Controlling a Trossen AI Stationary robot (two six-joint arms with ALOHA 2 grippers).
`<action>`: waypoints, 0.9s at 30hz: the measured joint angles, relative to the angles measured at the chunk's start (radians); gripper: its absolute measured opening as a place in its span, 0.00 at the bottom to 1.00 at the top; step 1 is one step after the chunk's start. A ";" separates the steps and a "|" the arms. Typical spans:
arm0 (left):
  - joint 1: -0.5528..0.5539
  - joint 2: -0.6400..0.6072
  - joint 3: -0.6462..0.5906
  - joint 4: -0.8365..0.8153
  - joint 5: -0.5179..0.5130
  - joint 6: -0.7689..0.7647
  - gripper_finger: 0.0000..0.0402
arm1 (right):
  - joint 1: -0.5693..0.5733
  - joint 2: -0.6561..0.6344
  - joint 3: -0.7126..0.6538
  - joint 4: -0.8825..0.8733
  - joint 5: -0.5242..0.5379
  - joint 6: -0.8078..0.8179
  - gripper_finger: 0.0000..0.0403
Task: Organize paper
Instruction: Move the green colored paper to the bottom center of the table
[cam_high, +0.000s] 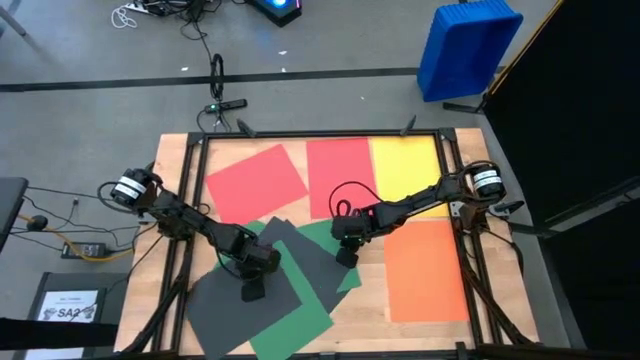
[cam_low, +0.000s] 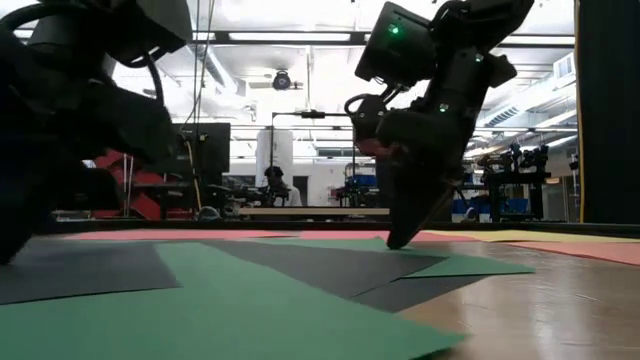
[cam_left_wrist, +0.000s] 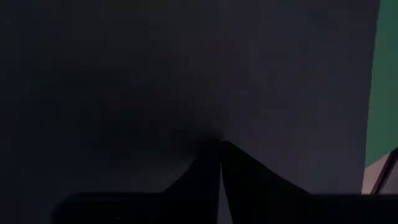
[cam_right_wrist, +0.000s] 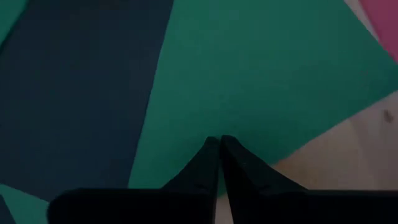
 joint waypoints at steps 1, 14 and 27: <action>0.000 0.000 0.001 -0.024 0.005 0.001 0.00 | 0.004 -0.001 0.000 -0.009 -0.004 0.005 0.00; 0.060 -0.033 0.021 -0.206 -0.167 0.054 0.00 | 0.046 -0.002 0.000 -0.085 -0.032 0.042 0.00; 0.223 -0.034 0.028 -0.385 -0.348 0.009 0.00 | 0.085 -0.002 -0.001 -0.089 -0.079 0.066 0.00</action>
